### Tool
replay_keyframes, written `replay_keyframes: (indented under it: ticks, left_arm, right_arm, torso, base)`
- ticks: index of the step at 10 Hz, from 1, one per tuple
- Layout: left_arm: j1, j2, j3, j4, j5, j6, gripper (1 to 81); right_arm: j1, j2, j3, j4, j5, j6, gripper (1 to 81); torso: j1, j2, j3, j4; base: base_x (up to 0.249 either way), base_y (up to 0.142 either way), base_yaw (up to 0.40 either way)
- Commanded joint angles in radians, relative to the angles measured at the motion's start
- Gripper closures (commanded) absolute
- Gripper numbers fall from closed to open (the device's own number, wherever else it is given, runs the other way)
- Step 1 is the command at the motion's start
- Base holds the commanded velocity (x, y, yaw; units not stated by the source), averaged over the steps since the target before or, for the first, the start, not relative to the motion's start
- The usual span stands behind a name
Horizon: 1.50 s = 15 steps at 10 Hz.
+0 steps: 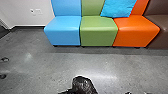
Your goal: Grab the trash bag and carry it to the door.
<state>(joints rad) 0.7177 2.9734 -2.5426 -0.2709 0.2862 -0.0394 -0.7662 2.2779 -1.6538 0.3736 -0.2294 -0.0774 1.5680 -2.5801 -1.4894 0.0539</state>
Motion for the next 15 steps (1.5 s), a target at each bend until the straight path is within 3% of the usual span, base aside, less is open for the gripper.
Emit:
replay_keyframes:
  ticks: [1,2,3,5,6,15]
  left_arm:
    - [-0.079,0.001,-0.004,0.016,0.065,0.003,1.0]
    - [-0.079,0.001,-0.004,0.018,0.064,0.003,1.0]
    - [-0.079,0.000,-0.004,0.016,0.064,0.003,81.1]
    - [-0.079,0.000,-0.004,0.015,0.062,0.000,81.1]
    - [-0.079,-0.003,-0.004,0.015,0.064,-0.002,1.0]
    - [-0.069,-0.017,0.002,0.016,0.059,0.004,1.0]
  right_arm:
    - [0.081,-0.045,0.031,0.027,-0.061,-0.001,1.0]
    - [0.080,-0.045,0.030,0.027,-0.059,-0.001,1.0]
    - [0.080,-0.045,0.031,0.027,-0.061,-0.001,1.0]
    - [0.078,-0.044,0.030,0.027,-0.061,-0.001,1.0]
    - [0.078,-0.044,0.030,0.027,-0.060,-0.001,1.0]
    - [0.072,-0.044,0.025,0.027,-0.059,-0.001,1.0]
  torso:
    - [0.000,0.000,0.000,0.000]
    - [0.000,0.000,0.000,0.000]
    - [0.000,0.000,0.000,0.000]
    - [0.000,0.000,0.000,0.000]
    - [0.000,0.000,0.000,0.000]
    - [0.000,0.000,0.000,0.000]
  base:
    - [0.000,0.000,0.000]
    - [0.000,0.000,0.000]
    - [0.000,0.000,0.000]
    - [0.000,0.000,0.000]
    - [0.000,0.000,0.000]
    - [0.000,0.000,0.000]
